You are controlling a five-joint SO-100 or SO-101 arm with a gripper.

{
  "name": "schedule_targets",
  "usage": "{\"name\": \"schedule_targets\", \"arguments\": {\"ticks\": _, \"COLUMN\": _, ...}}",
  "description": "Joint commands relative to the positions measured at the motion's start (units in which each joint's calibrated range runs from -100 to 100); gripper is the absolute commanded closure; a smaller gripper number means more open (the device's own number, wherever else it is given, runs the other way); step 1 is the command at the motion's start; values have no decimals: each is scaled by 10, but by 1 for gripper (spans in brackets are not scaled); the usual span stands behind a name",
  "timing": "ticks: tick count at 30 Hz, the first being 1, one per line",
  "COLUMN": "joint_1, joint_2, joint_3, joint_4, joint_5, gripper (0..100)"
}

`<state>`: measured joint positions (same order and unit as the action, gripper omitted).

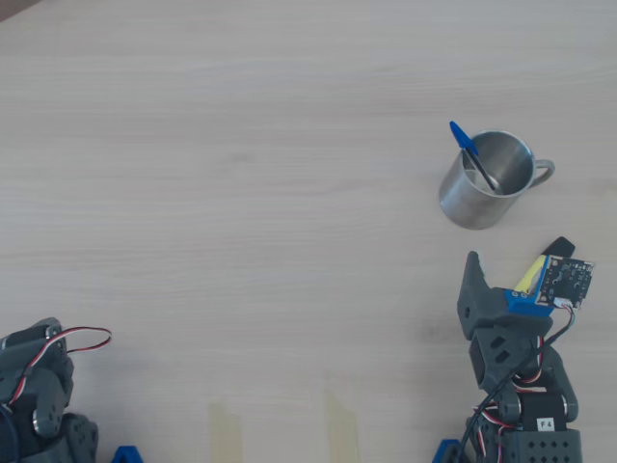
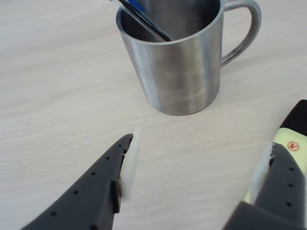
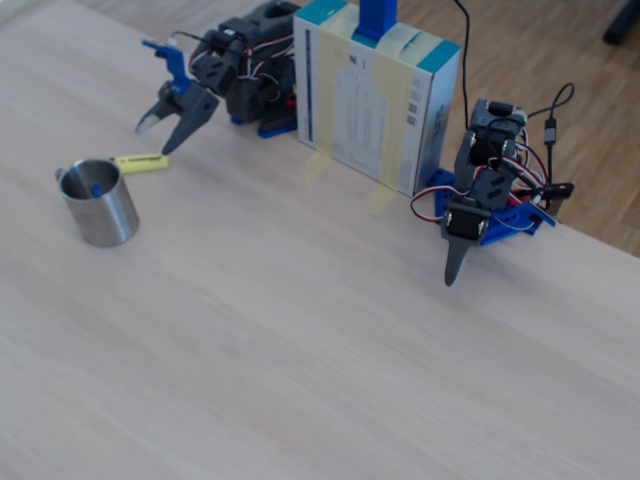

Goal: Grab the blue pen and put it in the silver cup.

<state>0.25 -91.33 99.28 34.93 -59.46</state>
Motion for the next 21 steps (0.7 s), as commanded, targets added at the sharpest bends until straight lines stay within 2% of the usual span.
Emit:
{"name": "schedule_targets", "arguments": {"ticks": 1, "joint_1": 3, "joint_2": -21, "joint_3": 7, "joint_4": 36, "joint_5": 2, "gripper": 64}}
{"name": "schedule_targets", "arguments": {"ticks": 7, "joint_1": 2, "joint_2": -64, "joint_3": 5, "joint_4": 133, "joint_5": 18, "gripper": 64}}
{"name": "schedule_targets", "arguments": {"ticks": 21, "joint_1": 5, "joint_2": -63, "joint_3": 5, "joint_4": 256, "joint_5": 38, "gripper": 64}}
